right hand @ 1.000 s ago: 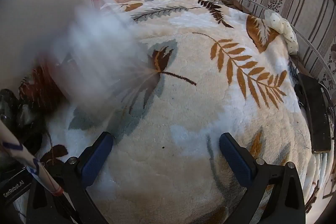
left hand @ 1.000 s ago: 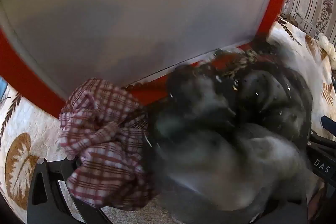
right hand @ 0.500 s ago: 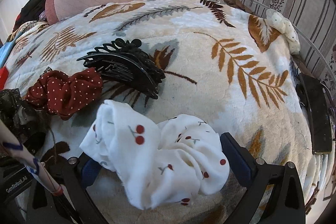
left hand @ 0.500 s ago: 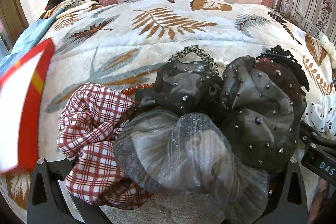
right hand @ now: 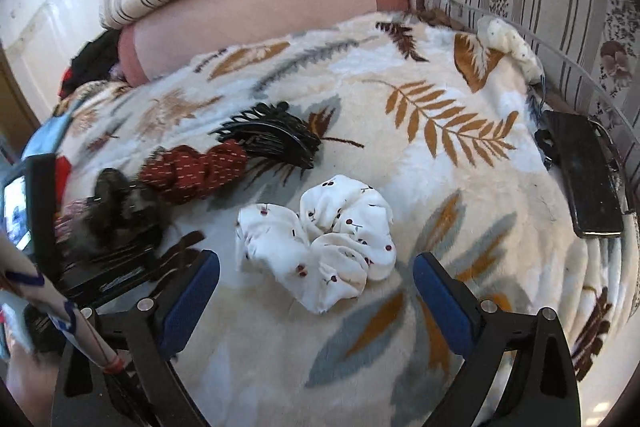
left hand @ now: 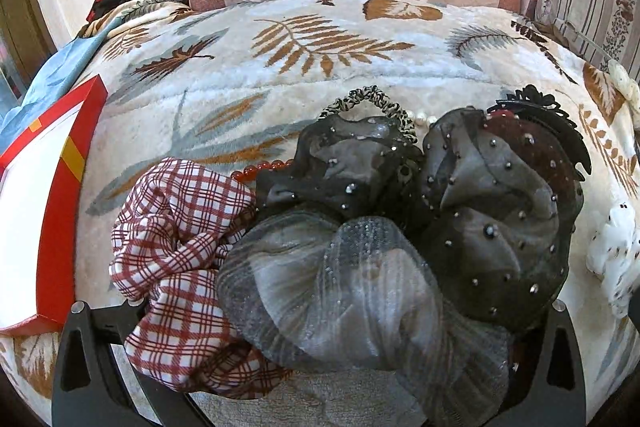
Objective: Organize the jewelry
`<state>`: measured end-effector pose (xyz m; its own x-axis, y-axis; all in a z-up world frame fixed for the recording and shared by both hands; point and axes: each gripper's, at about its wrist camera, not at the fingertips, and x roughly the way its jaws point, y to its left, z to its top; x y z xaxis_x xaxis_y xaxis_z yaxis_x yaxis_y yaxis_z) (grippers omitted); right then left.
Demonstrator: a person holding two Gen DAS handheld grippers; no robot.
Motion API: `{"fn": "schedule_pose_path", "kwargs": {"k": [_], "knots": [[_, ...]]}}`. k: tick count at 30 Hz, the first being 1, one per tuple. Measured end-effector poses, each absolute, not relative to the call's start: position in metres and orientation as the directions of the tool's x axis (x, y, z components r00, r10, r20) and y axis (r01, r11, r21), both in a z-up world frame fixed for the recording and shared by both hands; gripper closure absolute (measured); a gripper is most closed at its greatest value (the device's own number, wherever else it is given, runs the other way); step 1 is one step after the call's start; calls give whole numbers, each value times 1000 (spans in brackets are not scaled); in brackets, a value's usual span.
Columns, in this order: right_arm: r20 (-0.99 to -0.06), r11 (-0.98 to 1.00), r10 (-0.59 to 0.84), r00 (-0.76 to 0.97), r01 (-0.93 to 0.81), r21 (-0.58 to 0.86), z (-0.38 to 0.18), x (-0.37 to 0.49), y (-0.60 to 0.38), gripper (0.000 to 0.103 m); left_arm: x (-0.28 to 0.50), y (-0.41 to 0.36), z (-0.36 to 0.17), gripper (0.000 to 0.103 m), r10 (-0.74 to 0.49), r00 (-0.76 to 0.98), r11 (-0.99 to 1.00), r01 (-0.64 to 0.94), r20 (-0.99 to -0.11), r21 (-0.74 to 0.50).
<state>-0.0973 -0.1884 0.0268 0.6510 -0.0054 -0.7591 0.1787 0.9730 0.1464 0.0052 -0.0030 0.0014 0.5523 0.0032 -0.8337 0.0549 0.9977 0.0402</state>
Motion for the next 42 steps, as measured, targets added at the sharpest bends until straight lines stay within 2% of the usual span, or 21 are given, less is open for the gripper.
{"fn": "schedule_pose_path", "kwargs": {"k": [3, 4, 8, 13, 28, 42], "knots": [[-758, 975, 27, 652, 151, 165, 31, -101, -185, 5, 20, 2, 9, 1, -8, 467, 998, 61, -884, 23], [-755, 975, 35, 655, 145, 171, 34, -103, -184, 5, 15, 7, 21, 5, -23, 483, 998, 56, -875, 5], [-731, 975, 50, 680, 126, 184, 47, -115, -181, 5, -9, 28, 73, 5, -88, 581, 996, 67, -809, -60], [-712, 968, 75, 698, 121, 220, 58, -126, -184, 5, -41, 50, 106, 5, -121, 613, 992, 96, -781, -78], [-701, 980, 86, 708, 66, 186, 79, -169, -163, 5, -149, 51, 97, 5, -149, 639, 987, 141, -755, -75], [-721, 984, 89, 687, 49, 169, 75, -169, -154, 5, -151, 45, 93, 5, -122, 644, 989, 141, -756, -39]]}}
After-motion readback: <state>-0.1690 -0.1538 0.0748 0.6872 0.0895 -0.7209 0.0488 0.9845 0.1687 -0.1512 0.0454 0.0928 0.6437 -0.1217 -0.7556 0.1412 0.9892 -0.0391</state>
